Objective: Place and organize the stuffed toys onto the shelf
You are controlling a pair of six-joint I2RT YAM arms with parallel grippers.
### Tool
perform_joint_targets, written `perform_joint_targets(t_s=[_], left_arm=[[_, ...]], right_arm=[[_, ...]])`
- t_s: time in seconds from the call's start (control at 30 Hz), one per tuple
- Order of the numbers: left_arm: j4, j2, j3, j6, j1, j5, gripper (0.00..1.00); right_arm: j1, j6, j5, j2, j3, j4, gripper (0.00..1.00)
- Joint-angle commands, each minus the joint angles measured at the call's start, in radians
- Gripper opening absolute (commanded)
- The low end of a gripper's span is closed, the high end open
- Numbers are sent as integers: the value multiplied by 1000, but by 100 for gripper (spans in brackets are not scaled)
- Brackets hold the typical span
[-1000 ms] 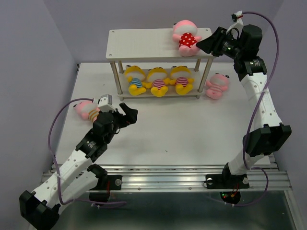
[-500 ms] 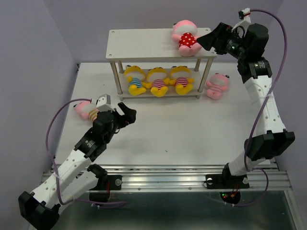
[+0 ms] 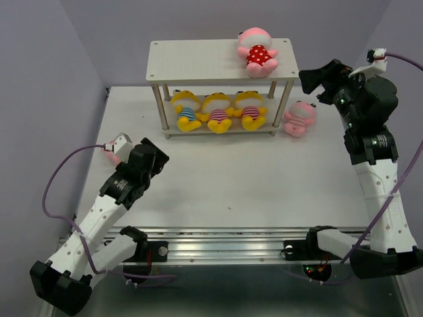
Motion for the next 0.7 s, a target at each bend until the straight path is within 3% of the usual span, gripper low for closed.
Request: perform_joint_targets(t_s=[0.0,0.1,0.23,0.37,0.67], left_arm=[[-41,59,45,14,171,14,99],[-29,163,62,60,290,54,99],[19,261,50,100,395,77,99],[66,358,41,106,445,102,98],[149,453,55,123,490,89,83]], right_arm=[[-6,49,189,-94,-173,2,100],[-6,86,261,-170,-350,1,100],[-6,123,319,-221,-454,1,100],[-6,126,332,-234,-527,-4,100],[-6,89,286,-202,-581,-16,100]])
